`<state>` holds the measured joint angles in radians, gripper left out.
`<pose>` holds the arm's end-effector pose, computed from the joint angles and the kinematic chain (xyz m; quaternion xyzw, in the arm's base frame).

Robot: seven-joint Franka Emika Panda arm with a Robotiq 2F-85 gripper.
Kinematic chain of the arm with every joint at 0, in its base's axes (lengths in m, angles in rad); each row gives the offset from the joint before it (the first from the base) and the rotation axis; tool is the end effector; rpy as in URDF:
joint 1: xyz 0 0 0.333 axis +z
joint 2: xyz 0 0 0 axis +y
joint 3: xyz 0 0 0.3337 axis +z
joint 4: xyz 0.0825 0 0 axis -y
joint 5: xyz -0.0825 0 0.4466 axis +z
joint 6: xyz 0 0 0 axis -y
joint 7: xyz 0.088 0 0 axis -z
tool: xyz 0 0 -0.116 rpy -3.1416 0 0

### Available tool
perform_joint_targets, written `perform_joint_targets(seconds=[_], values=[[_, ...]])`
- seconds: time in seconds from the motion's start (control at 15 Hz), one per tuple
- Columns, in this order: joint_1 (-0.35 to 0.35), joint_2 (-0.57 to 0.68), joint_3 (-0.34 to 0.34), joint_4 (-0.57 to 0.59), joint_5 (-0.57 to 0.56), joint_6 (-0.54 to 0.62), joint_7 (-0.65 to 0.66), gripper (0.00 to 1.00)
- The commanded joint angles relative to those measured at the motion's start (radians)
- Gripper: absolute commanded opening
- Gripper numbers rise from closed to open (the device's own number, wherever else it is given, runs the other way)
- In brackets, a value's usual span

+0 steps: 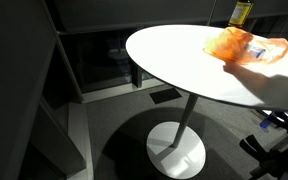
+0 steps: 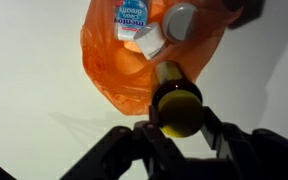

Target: Place the yellow and brown bottle on the table

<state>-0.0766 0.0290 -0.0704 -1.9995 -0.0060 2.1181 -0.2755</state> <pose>0.6205 -0.0920 0.4332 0.9968 0.0656 0.0431 0.0130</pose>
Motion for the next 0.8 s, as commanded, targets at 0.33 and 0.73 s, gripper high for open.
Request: perform_joint_targets(seconds=[0.33,0.73], values=[[0.078,-0.063,0.061,-0.043,0.028,-0.02,-0.143,0.2],[0.073,0.004,0.057,-0.094,0.071,0.0,-0.294,0.2]])
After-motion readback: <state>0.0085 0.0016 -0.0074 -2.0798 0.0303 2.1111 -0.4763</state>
